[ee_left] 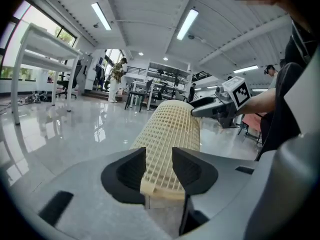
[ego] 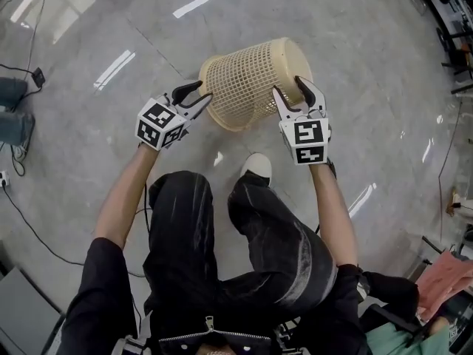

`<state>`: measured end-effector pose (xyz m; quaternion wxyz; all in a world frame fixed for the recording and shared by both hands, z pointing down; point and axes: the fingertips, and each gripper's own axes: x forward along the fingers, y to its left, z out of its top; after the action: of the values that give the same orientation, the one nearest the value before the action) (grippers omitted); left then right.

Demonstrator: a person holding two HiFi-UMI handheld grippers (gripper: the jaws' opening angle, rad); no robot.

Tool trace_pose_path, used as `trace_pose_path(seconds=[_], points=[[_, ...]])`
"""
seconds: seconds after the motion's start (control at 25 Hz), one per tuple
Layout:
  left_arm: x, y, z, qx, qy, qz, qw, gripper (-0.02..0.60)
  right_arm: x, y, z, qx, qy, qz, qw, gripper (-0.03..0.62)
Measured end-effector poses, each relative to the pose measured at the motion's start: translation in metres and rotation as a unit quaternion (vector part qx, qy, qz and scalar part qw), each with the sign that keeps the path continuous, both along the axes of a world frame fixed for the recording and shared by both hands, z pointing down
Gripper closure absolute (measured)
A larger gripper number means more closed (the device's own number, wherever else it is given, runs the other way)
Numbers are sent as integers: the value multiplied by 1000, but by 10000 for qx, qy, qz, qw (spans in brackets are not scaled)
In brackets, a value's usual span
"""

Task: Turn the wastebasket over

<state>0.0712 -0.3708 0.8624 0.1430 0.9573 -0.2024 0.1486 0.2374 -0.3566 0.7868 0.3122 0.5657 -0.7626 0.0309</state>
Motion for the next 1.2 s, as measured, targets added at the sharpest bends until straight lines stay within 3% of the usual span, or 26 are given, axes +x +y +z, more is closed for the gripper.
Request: trace_pose_path(seconds=[0.2, 0.56, 0.84, 0.96, 1.2], points=[[19, 9, -18, -155, 344, 65, 9993, 428, -35, -6, 1, 219, 660, -570, 9960, 364], [-5, 14, -9, -349, 299, -148, 9988, 428, -76, -11, 7, 329, 1143, -1160, 9861, 367], [-27, 16, -3, -394, 264, -284, 9985, 428, -89, -3, 75, -220, 2257, -1516, 9621, 431], [-33, 15, 1, -382, 220, -295, 9986, 430, -88, -7, 76, 27, 2294, -1501, 9617, 431], [-27, 17, 2, -434, 272, -259, 9984, 430, -91, -6, 77, -64, 2283, -1468, 9624, 431]])
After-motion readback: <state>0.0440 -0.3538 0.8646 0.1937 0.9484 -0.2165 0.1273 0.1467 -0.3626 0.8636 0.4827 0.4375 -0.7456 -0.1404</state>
